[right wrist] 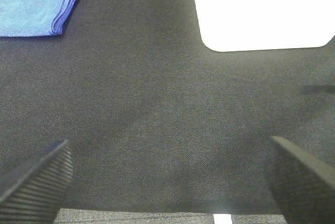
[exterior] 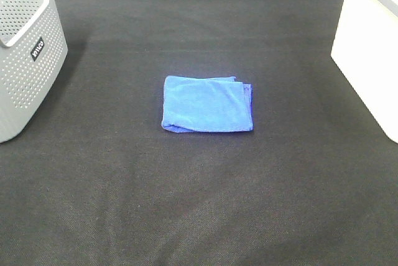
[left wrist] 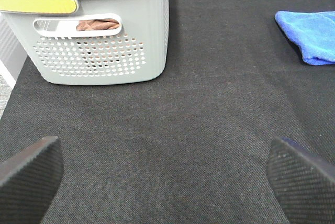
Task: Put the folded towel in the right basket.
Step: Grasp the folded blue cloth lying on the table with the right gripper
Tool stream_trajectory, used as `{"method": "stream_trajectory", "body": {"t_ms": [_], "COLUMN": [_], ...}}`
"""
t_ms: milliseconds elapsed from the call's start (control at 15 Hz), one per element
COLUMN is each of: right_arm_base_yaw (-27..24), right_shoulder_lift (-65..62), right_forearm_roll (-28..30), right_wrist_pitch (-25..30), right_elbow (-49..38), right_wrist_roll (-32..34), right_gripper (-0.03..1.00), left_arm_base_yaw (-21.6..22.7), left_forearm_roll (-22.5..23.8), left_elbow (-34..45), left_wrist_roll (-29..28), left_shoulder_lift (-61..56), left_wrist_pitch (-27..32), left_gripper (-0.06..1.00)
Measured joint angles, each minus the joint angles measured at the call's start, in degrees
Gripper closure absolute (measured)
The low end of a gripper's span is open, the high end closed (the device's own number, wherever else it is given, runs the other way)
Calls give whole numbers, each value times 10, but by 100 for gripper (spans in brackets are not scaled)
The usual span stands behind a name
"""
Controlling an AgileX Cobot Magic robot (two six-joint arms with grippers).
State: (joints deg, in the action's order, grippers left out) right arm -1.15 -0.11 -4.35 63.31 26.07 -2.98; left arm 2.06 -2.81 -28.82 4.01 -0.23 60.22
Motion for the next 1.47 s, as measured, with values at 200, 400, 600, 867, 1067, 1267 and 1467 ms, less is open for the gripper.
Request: {"method": "stream_trajectory", "body": {"t_ms": [200,400,600,867,1067,1267,1467], "right_arm_base_yaw": [0,0,1,33,33,33,33], "right_shoulder_lift": [0,0,0,0,0,0,0], "right_forearm_roll": [0,0,0,0,0,0,0], "right_wrist_pitch": [0,0,0,0,0,0,0], "right_elbow": [0,0,0,0,0,0,0], "right_wrist_roll": [-2,-15,-15,-15,-15,-15,-15], "right_gripper": [1,1,1,1,1,1,1], "left_arm_base_yaw": [0,0,0,0,0,0,0], "left_forearm_roll": [0,0,0,0,0,0,0], "left_elbow": [0,0,0,0,0,0,0], "left_wrist_roll": [0,0,0,0,0,0,0], "left_shoulder_lift": [0,0,0,0,0,0,0], "left_wrist_pitch": [0,0,0,0,0,0,0], "left_gripper": [-5,-5,-5,-5,-5,-5,-5]}}
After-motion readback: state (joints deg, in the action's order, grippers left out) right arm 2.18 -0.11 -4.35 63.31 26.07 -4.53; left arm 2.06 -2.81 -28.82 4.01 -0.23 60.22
